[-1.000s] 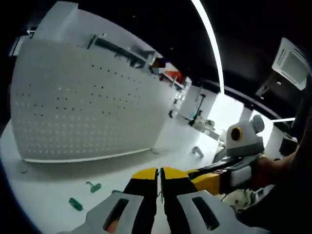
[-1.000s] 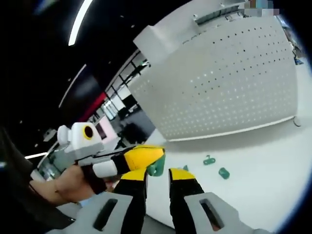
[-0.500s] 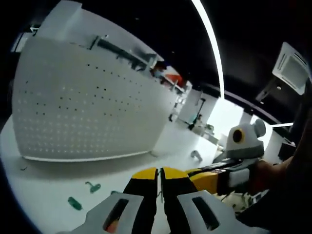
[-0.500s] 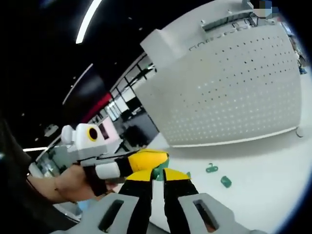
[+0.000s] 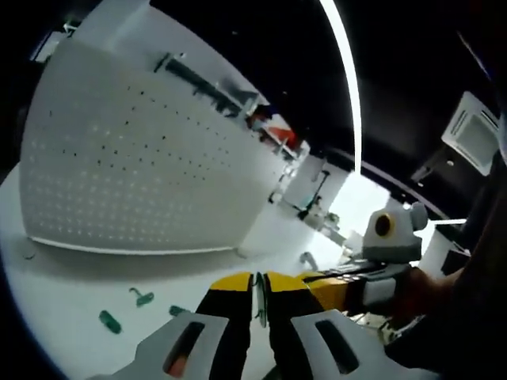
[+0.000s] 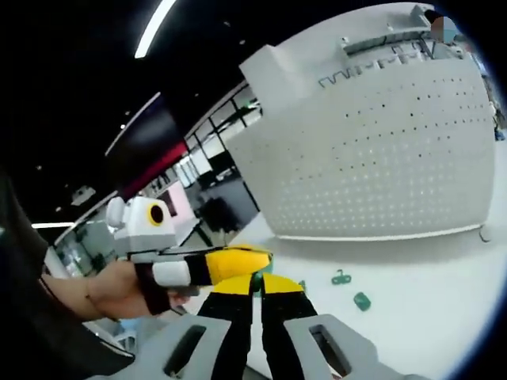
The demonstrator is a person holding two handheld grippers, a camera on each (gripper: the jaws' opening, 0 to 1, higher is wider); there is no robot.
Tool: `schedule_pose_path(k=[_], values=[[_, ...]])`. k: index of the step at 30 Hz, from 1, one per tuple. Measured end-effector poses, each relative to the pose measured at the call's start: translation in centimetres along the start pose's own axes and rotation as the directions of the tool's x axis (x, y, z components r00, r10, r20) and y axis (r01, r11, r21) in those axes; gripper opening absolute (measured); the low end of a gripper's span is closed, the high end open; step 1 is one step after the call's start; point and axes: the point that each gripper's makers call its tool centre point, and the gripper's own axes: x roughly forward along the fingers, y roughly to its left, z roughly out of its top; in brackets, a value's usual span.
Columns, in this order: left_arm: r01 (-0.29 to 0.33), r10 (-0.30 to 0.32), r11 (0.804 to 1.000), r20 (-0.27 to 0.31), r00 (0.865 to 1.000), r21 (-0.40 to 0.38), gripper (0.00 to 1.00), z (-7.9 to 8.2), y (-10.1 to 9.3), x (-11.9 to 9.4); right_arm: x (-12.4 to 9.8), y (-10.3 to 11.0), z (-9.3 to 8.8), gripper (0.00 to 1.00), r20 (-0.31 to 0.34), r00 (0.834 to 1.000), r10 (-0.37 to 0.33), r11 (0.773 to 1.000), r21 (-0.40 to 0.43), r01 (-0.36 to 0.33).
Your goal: Insert the hook assembly into the mounting plate slot until the hook locks in place.
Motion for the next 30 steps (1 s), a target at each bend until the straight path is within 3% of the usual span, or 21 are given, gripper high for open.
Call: schedule_pose_path(k=[7,10,11,13,16,19,23,30], values=[[-0.062,0.065,0.996,-0.04,0.997,0.071,0.23,-0.7,0.7,-0.4,-0.2,-1.1,0.1,0.0,-0.017,0.996,-0.087,0.987,-0.135,0.084],[-0.076,0.081,0.993,-0.055,0.995,0.09,0.29,-1.1,0.9,-0.4,-0.3,-1.3,0.4,0.0,-0.001,0.995,-0.095,0.987,-0.133,0.095],[-0.078,0.083,0.993,-0.059,0.995,0.091,0.3,-1.2,0.9,-0.4,-0.4,-1.2,1.0,0.0,0.03,0.996,-0.088,0.991,-0.097,0.091],[-0.071,0.075,0.996,-0.061,0.995,0.062,0.32,-1.3,0.7,-0.4,-0.5,-1.6,1.2,0.0,0.036,0.994,-0.102,0.99,-0.091,0.105],[-0.086,0.091,0.993,-0.061,0.994,0.08,0.32,-1.3,0.8,-0.5,-0.7,-1.8,1.7,0.0,0.053,0.991,-0.119,0.986,-0.11,0.124],[-0.112,0.126,0.984,-0.098,0.987,0.142,0.31,-1.8,1.2,-0.5,-0.8,-1.5,2.2,0.0,0.062,0.991,-0.116,0.984,-0.126,0.123],[-0.085,0.092,0.994,-0.102,0.991,0.073,0.28,-1.8,0.6,-0.2,-0.9,-1.3,2.2,0.0,0.07,0.992,-0.106,0.984,-0.137,0.115],[-0.076,0.08,0.996,-0.093,0.992,0.048,0.21,-1.4,0.6,0.1,-1.0,-0.5,2.0,0.0,0.069,0.994,-0.086,0.98,-0.174,0.097]])
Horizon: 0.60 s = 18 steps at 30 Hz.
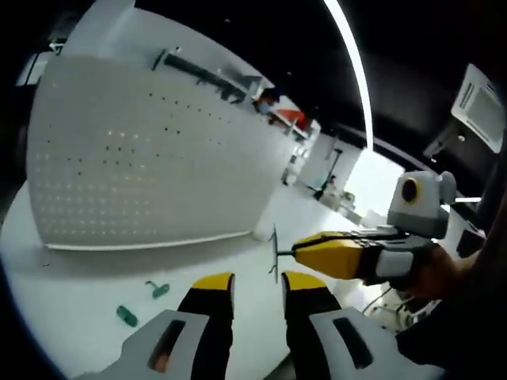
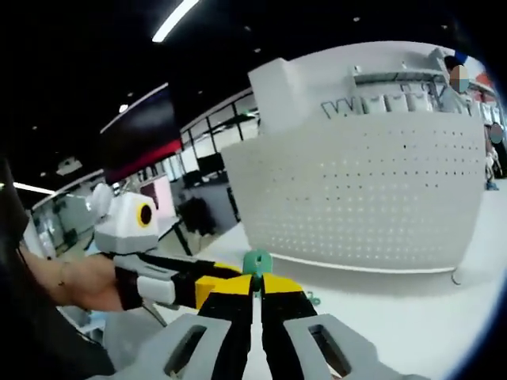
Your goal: Insert the hook assembly into the mounting plate slot until the hook locks in place.
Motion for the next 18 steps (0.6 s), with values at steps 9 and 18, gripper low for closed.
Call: schedule_pose_path(k=[9,18], values=[[0.051,-0.051,0.998,0.012,0.999,0.021,0.05,0.2,-1.4,0.1,0.1,0.3,0.1,0.0,0.002,1.0,0.004,1.0,-0.019,-0.004],[0.062,-0.063,0.998,0.033,0.997,0.015,0.03,0.5,-1.4,-0.5,0.2,0.9,0.4,0.0,0.002,1.0,0.015,0.998,-0.055,-0.015]])
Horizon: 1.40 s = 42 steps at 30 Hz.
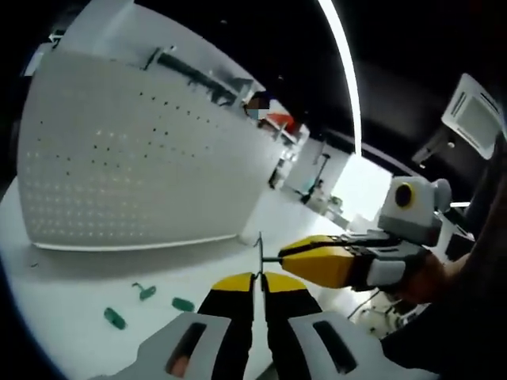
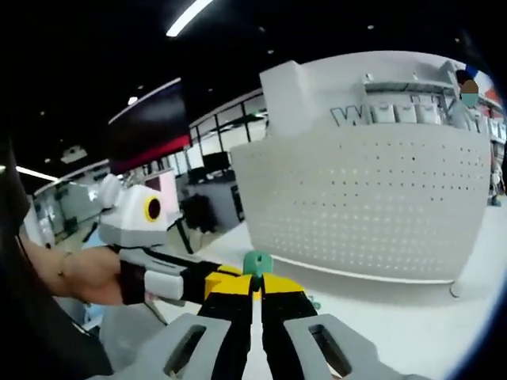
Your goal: Insert the hook assembly into the mounting plate slot until the hook locks in place.
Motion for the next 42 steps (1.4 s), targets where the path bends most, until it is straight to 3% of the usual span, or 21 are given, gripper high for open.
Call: schedule_pose_path(k=[5,9,22,34,42], values=[[-0.011,0.012,1.0,0.017,1.0,-0.003,0.02,0.3,0.1,-0.1,0.2,0.1,0.3,0.01,0.002,1.0,0.002,1.0,0.027,-0.002],[-0.032,0.032,0.999,0.019,0.999,0.021,0.02,0.5,0.4,-0.1,0.5,0.0,0.3,0.01,0.007,1.0,0.011,0.992,0.124,-0.012],[-0.108,0.107,0.992,0.03,0.994,0.058,0.02,0.9,2.0,-0.9,0.2,0.0,0.7,0.06,0.018,1.0,0.01,0.992,0.124,-0.012],[-0.085,0.08,0.983,0.036,0.996,0.16,0.02,0.7,0.8,-0.4,0.8,0.0,1.0,0.06,0.023,1.0,0.007,0.986,0.167,-0.011],[-0.07,0.061,0.982,0.06,0.996,0.173,0.02,1.2,0.3,-0.3,1.0,0.0,0.9,0.03,0.02,1.0,0.003,0.982,0.186,-0.007]])
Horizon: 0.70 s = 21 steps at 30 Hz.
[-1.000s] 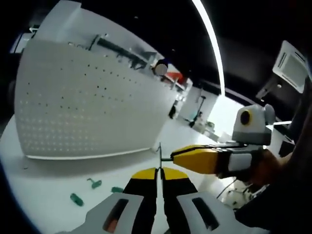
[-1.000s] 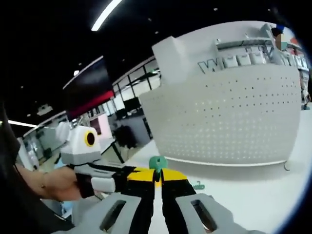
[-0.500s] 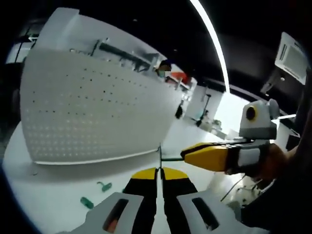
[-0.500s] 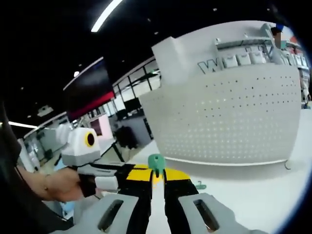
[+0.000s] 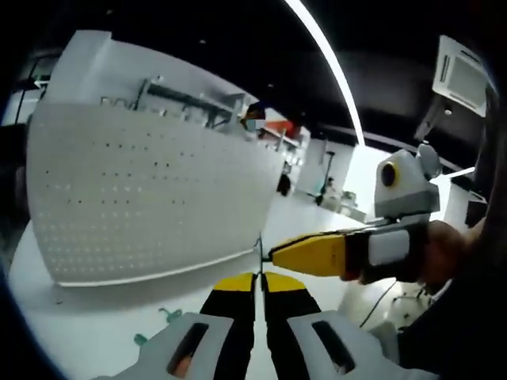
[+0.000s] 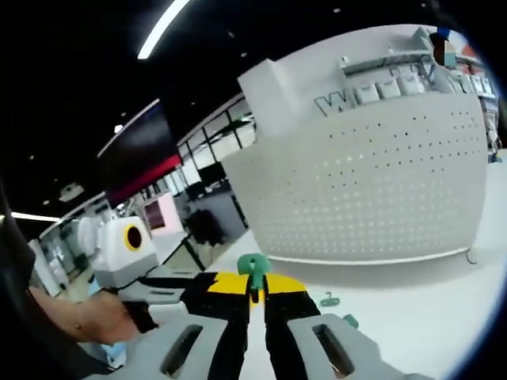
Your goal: Insert the hook assembly into the mounting plate slot until the hook locks in place.
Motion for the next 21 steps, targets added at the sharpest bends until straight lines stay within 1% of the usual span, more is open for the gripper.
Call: schedule_pose_path(k=[4,8,10,15,21], values=[[0.006,-0.006,1.0,0.013,1.0,0.001,0.02,0.08,-0.22,0.03,0.21,0.1,-0.21,0.02,-0.01,1.0,0.001,1.0,-0.003,-0.001],[0.004,-0.004,1.0,0.017,1.0,-0.001,0.02,0.26,-0.11,-0.1,0.26,0.22,-0.12,0.01,-0.002,1.0,0.004,1.0,-0.009,-0.004],[0.003,-0.003,1.0,0.018,1.0,-0.001,0.02,0.25,-0.04,-0.16,0.3,0.32,-0.13,0.01,0.0,1.0,0.001,1.0,-0.026,-0.001],[-0.007,0.007,1.0,-0.001,1.0,0.013,0.03,-0.15,0.11,-0.29,0.51,0.4,-0.54,0.01,-0.018,1.0,0.004,0.999,-0.05,-0.005],[-0.013,0.013,1.0,-0.012,1.0,0.009,0.04,-0.53,0.33,-0.28,0.71,0.42,-0.93,0.0,-0.029,1.0,-0.008,0.996,-0.087,0.005]])
